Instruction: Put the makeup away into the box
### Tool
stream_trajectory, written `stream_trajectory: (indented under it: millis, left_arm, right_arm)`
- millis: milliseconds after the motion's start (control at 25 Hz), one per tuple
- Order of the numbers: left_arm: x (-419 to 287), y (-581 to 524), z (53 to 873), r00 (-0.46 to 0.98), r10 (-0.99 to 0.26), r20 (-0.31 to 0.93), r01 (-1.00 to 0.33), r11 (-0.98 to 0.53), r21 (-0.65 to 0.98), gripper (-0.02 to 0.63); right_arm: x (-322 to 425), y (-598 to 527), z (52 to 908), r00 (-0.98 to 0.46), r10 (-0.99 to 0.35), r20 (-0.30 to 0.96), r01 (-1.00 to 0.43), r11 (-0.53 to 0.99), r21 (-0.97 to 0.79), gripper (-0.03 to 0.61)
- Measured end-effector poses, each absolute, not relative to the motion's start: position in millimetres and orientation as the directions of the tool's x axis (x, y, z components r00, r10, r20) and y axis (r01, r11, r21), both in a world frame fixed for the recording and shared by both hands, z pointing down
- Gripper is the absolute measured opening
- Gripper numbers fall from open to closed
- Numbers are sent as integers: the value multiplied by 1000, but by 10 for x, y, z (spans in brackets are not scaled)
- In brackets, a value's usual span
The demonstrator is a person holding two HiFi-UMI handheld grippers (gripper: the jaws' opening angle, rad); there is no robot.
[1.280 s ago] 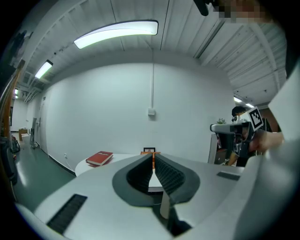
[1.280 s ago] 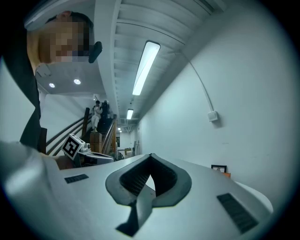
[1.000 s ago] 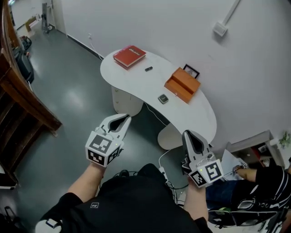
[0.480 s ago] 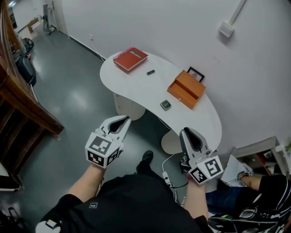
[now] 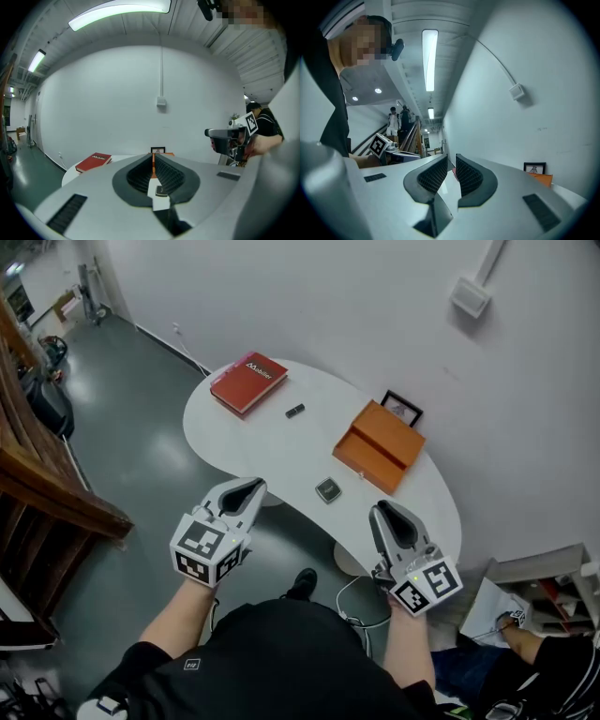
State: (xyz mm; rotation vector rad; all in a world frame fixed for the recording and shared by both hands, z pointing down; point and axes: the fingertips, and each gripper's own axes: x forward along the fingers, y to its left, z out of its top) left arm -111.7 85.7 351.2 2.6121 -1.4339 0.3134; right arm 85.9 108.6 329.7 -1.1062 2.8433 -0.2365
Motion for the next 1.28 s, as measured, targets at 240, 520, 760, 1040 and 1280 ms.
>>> stream_trajectory:
  millis: [240, 520, 760, 1040, 1280]
  left_arm:
    - [-967, 364, 3544, 518, -814, 261, -848, -529, 34, 23]
    - [-1153, -74, 3637, 542, -796, 268, -833, -551, 47, 23]
    - [-1338, -528, 3602, 602, -757, 254, -790, -610, 55, 23]
    - [-1352, -802, 3835, 673, -680, 291, -725, -684, 80, 23]
    - [-1105, -902, 4128, 712, -614, 340, -682, -720, 128, 23]
  right_arm:
    - [955, 553, 3424, -756, -654, 7, -642, 741, -196, 40]
    - [747, 156, 3594, -736, -674, 65, -671, 713, -201, 40]
    - [525, -175, 3719, -683, -718, 135, -729, 656, -197, 51]
    - [273, -293, 4153, -638, -731, 243, -770, 601, -214, 128]
    - [250, -294, 4638, -638, -687, 347, -769, 590, -245, 181]
